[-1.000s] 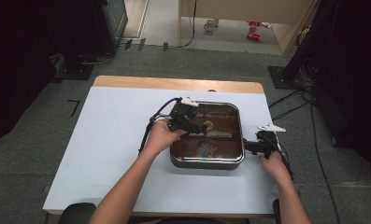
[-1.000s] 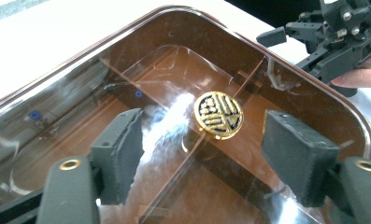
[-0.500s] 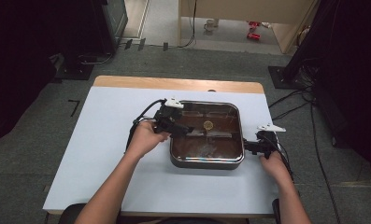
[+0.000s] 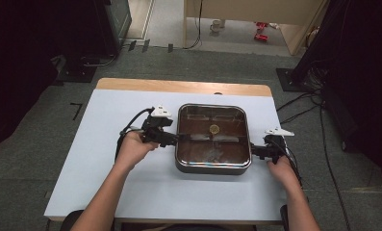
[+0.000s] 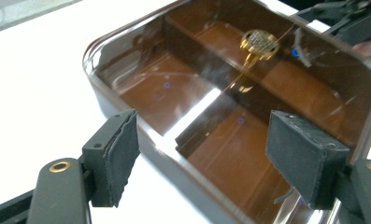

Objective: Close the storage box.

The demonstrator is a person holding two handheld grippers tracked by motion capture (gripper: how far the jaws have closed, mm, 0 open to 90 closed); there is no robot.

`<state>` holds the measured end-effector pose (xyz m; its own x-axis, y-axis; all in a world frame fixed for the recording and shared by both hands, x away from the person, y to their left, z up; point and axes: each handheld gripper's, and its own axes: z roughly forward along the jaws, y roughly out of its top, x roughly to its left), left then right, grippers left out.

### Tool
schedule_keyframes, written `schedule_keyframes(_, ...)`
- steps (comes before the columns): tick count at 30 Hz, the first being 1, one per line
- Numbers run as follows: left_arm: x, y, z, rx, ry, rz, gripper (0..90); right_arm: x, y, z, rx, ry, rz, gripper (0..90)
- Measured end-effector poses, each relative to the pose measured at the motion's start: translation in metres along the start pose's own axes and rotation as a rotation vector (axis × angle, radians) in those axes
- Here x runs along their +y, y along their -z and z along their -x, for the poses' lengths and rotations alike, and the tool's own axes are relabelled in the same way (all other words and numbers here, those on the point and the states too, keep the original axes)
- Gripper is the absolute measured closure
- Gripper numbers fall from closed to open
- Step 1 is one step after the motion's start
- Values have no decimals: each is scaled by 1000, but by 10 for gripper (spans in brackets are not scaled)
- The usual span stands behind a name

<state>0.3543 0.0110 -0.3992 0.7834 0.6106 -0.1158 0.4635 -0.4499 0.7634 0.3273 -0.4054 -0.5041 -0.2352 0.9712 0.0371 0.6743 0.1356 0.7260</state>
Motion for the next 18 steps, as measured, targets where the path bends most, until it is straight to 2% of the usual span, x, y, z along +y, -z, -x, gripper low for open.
schedule_keyframes(4, -13, 7, -7, 17, 28, 8, 253, 0, 0, 0, 0, 0, 0, 134)
schedule_keyframes(8, -25, 14, -13, 50, 30, 17, 254, 0, 0, 0, 0, 0, 0, 134)
schedule_keyframes(18, -57, 21, -28, 112, 69, 0, 247, 0, 0, 0, 0, 0, 0, 134)
